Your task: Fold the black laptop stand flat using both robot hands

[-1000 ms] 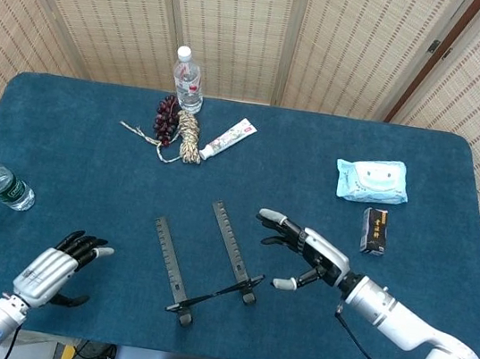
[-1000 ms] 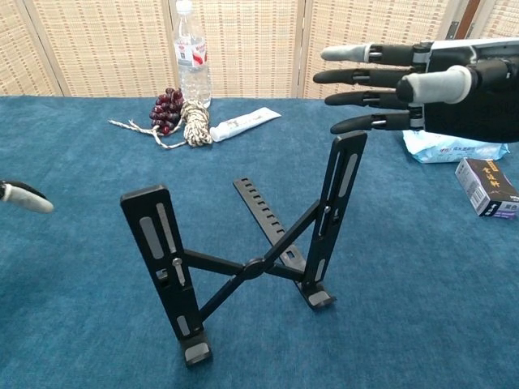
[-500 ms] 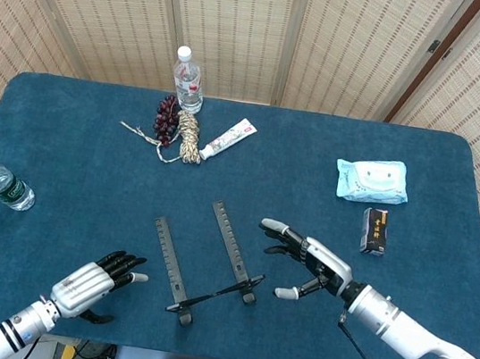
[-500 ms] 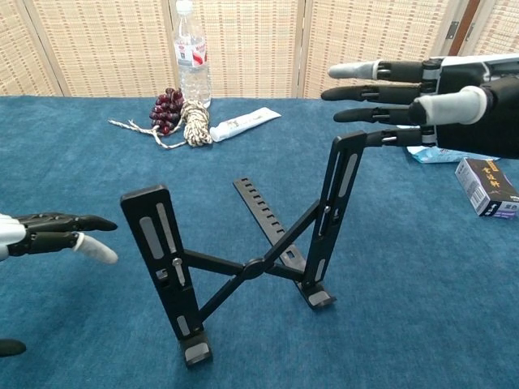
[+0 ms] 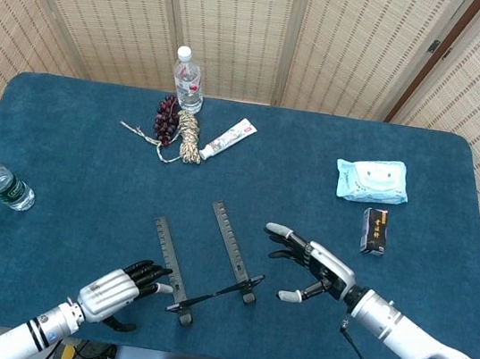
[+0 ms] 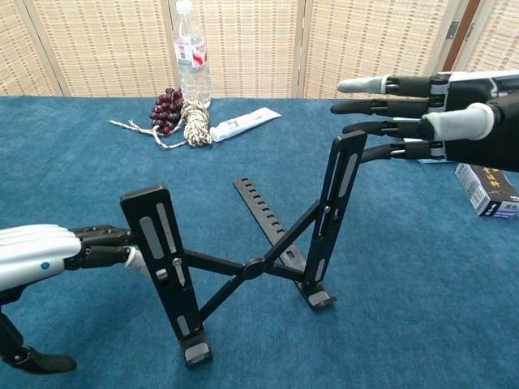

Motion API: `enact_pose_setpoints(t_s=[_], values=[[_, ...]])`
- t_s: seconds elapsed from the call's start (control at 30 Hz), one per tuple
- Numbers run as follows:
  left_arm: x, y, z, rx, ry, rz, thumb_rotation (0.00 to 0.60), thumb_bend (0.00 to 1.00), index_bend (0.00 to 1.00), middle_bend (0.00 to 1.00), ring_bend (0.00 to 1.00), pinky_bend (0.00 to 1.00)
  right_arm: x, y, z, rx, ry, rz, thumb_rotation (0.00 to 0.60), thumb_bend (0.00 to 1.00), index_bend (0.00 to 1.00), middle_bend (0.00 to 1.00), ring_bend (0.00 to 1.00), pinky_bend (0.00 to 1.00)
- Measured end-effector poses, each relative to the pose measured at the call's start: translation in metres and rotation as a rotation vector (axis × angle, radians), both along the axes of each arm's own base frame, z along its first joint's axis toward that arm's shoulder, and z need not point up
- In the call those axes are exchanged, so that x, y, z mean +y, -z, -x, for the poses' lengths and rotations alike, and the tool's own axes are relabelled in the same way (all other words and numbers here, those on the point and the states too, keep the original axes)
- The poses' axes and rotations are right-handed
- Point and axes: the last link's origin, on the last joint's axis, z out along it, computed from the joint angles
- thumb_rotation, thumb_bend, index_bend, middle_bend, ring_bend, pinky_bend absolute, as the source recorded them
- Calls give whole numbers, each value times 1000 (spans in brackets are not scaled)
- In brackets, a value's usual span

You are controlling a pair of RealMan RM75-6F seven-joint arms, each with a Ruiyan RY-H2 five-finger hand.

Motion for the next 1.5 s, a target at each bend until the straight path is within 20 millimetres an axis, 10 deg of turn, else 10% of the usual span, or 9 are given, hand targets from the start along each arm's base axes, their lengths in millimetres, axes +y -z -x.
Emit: enact_pose_setpoints(t_s=[1.03, 1.5], values=[[-4, 22, -11, -12, 15, 84, 600, 174, 161, 17, 0, 0, 5, -3, 13, 12, 26, 9, 600, 0, 0, 52, 6, 170], [7, -22, 12, -28, -118, -113, 600, 173, 159, 15, 0, 0, -8, -7, 1, 229, -81, 56, 600, 13, 0, 0, 0, 163]])
